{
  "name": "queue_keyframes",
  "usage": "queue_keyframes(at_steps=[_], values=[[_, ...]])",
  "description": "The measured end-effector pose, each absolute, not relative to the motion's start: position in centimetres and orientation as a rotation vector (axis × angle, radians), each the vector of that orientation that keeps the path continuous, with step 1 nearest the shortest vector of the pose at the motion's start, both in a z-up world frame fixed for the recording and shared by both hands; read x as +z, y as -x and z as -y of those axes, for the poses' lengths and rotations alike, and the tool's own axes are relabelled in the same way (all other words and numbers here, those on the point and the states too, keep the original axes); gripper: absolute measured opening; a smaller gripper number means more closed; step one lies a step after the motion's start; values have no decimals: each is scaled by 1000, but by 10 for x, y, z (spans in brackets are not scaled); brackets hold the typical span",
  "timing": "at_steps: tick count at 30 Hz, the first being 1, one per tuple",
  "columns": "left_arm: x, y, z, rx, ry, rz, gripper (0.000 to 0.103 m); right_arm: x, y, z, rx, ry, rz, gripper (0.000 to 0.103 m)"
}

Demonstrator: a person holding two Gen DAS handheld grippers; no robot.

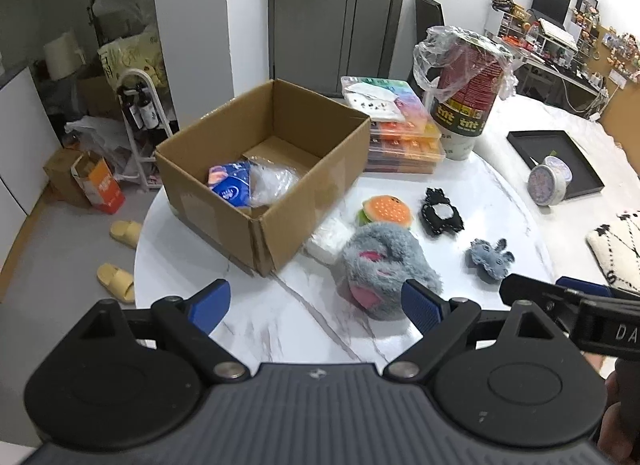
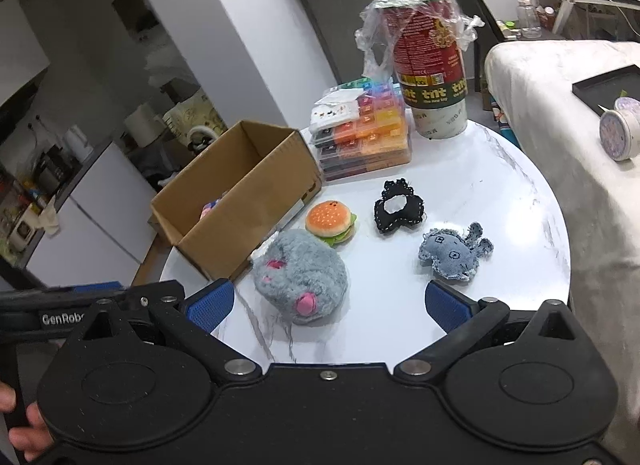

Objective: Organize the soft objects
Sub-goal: 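Withdraw both grippers from the box back toward the plush toys, then close the right gripper on the grey plush mouse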

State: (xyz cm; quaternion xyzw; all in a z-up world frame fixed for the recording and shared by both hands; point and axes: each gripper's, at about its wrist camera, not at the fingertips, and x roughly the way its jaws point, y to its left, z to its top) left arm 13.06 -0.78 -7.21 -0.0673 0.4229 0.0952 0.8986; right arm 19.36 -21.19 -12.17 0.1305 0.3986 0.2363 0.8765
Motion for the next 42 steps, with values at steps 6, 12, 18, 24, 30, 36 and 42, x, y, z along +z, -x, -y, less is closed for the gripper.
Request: queue_keyframes(at_steps=[6, 12, 18, 24, 30, 36, 42], values=[[-76, -142, 4, 226, 146, -876, 91, -127, -205, 210, 450, -329, -836, 103], [-82, -151, 3, 195, 188, -875, 91, -138, -214, 209, 498, -440, -849, 103], [-100, -163, 5, 186, 212, -905, 84, -156, -221, 211, 501, -517, -852, 99], [-114, -173, 8, 179, 239, -915, 73, -172, -228, 209, 510, -570, -870, 92], [-123, -182, 11, 163, 253, -900, 60, -190, -235, 212, 524, -667, -890, 84], [-135, -189, 11, 160, 286, -918, 51, -211, -242, 214, 515, -768, -937, 72], [-141, -189, 8, 145, 307, -916, 50, -220, -245, 200, 541, -781, -982, 68]])
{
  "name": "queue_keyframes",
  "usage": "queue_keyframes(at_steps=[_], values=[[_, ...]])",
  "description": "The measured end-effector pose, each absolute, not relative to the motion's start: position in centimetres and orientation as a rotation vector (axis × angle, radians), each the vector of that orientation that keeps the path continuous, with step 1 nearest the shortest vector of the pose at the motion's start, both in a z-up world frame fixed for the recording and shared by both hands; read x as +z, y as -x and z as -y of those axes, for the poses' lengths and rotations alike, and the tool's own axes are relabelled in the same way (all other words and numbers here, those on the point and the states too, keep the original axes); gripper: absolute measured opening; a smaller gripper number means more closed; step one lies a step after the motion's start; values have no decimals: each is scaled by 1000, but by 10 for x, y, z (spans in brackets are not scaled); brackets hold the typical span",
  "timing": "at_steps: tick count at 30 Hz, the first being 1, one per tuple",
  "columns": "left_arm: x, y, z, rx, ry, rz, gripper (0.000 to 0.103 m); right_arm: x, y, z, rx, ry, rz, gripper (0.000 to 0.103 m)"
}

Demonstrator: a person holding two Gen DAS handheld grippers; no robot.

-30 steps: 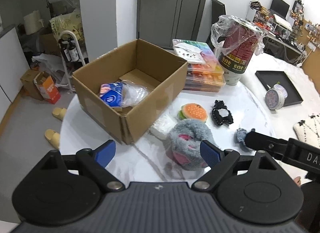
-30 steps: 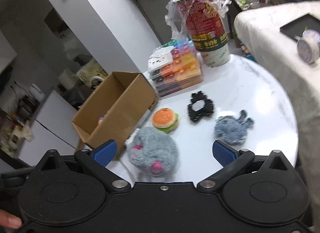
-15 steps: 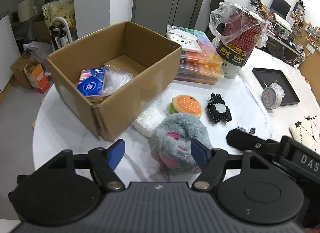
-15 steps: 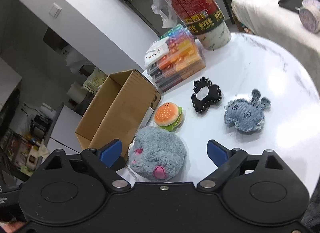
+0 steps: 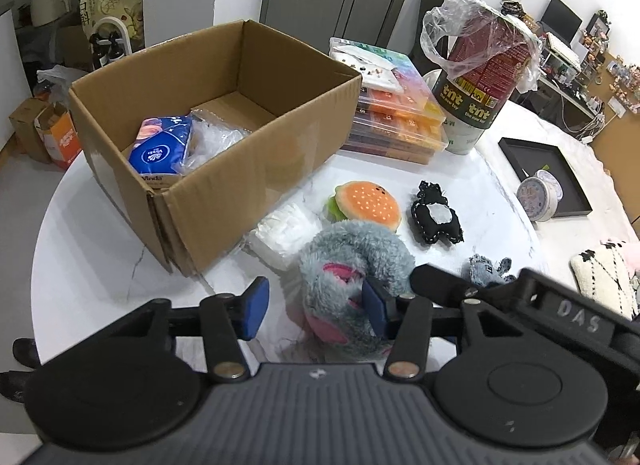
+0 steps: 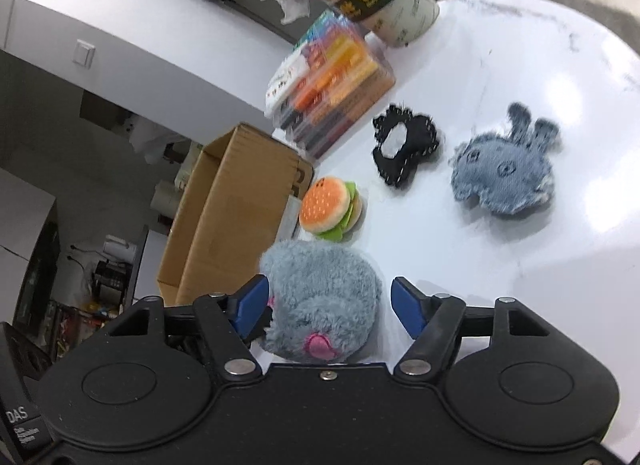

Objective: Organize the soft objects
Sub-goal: 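Close the right gripper on the grey plush mouse, then lift the grey plush mouse with the right gripper and carry it toward the box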

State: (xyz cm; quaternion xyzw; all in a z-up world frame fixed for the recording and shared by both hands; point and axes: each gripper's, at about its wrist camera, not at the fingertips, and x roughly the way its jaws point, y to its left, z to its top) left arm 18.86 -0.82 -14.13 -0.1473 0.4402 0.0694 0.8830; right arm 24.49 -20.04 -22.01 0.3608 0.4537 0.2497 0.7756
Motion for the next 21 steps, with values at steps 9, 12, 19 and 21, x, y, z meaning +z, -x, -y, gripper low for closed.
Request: queue_keyframes(at_steps=[9, 12, 19, 21], values=[[-144, -189, 5, 83, 414, -935, 15, -226, -241, 196, 580, -804, -1016, 41], [-140, -186, 6, 79, 415, -926, 11, -221, -238, 197, 583, -794, -1007, 38], [-129, -177, 4, 66, 433, -903, 10, -210, -231, 201, 587, -803, -989, 37], [-127, -175, 1, 66, 454, -901, 10, -206, -231, 201, 588, -802, -983, 36]])
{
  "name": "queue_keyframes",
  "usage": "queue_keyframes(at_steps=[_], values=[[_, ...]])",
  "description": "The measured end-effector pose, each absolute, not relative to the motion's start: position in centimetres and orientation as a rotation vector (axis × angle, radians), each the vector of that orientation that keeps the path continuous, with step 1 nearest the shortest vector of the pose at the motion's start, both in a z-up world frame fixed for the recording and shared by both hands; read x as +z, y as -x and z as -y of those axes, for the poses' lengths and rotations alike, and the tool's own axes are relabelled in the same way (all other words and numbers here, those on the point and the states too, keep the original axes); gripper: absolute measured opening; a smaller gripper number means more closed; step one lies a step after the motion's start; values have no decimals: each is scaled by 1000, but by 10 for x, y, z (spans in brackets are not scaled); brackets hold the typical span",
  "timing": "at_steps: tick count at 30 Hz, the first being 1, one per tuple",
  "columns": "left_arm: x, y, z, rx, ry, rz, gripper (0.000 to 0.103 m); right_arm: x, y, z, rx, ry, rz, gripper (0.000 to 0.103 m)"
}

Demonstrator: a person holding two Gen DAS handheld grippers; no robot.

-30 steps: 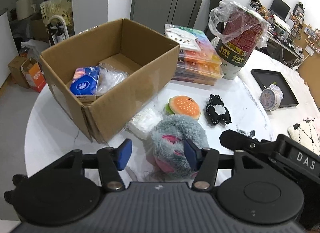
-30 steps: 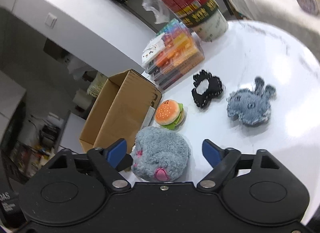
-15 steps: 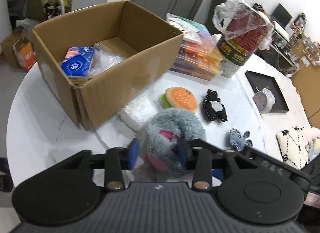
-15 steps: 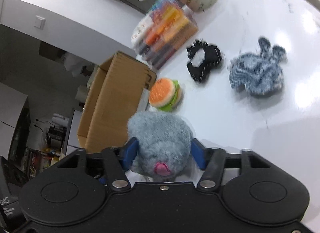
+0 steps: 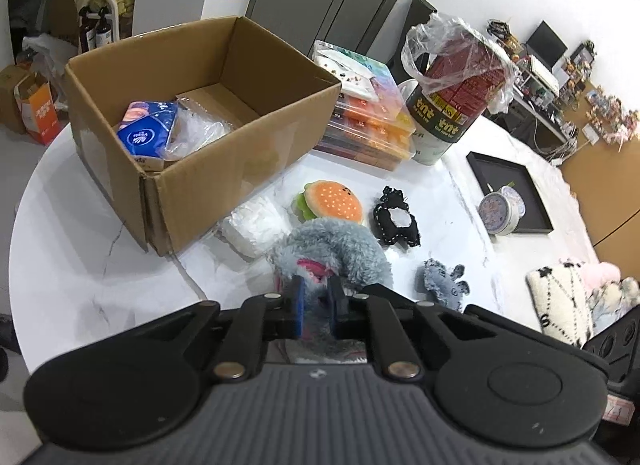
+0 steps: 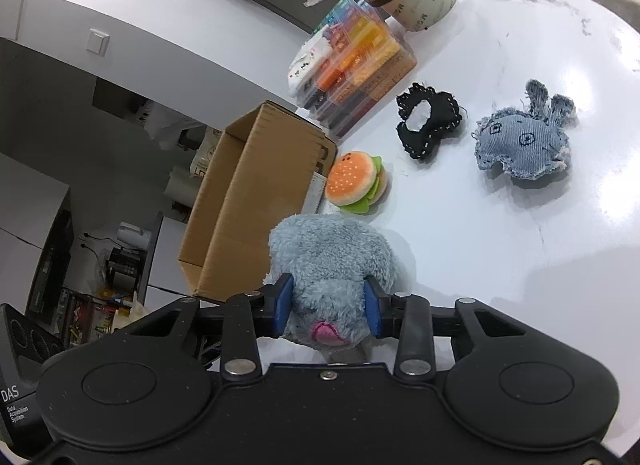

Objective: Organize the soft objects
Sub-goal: 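Lift the grey plush mouse with the right gripper and carry it toward the box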

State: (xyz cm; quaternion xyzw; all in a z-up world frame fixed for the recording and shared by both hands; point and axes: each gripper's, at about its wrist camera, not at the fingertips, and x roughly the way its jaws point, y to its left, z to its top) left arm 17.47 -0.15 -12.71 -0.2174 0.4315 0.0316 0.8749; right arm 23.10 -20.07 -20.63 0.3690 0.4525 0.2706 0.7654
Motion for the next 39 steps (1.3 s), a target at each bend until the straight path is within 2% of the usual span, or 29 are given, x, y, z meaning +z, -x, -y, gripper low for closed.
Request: queue_keyframes(at_steps=[39], values=[[-53, -158, -51, 98, 504, -744, 10, -117, -235, 141, 675, -682, -884, 36]])
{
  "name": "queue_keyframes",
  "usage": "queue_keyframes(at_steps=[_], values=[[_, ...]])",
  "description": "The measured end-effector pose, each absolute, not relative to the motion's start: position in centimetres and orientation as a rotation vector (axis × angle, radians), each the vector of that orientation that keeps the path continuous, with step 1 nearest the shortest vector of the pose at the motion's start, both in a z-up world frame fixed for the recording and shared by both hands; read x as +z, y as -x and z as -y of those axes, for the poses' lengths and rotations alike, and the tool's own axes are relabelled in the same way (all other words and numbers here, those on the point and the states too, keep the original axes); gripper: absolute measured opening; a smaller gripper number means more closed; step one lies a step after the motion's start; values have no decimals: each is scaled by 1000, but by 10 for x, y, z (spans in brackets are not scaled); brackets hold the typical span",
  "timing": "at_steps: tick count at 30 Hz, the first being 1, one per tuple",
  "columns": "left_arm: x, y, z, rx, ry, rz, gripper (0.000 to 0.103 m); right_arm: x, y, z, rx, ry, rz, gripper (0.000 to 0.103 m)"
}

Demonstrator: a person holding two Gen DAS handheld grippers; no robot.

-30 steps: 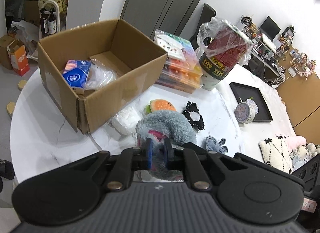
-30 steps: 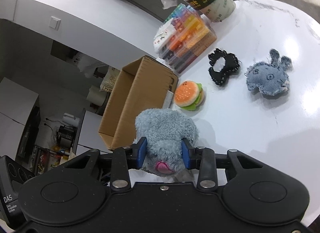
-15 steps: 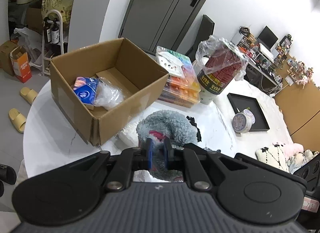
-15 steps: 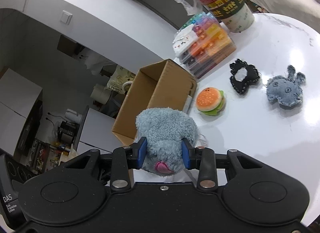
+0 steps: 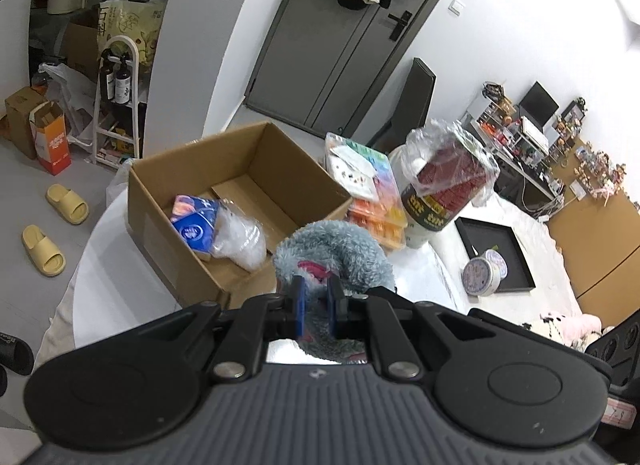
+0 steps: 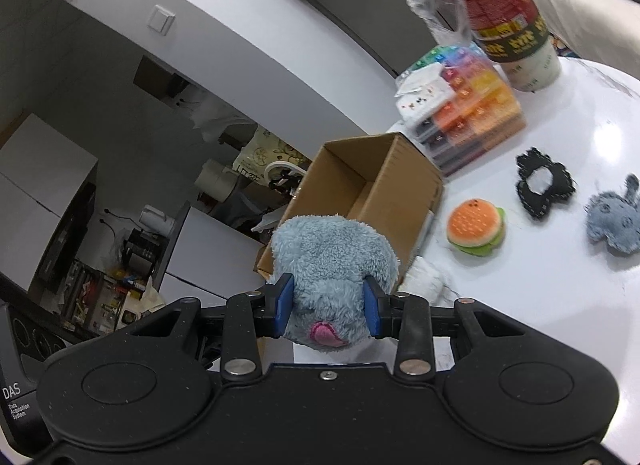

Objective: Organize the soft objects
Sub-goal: 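Lift the grey plush mouse with the right gripper and carry it toward the box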

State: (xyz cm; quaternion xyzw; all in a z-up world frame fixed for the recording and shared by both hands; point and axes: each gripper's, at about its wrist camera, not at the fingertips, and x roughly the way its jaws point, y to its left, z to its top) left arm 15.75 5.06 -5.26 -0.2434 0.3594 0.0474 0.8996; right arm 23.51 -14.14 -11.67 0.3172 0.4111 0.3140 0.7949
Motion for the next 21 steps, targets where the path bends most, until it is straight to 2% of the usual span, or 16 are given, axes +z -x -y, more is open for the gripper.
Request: queue_keyframes(at_steps=[21], values=[[-48, -196, -103, 137, 465, -717, 10, -95, -274, 75, 689, -570, -867, 36]])
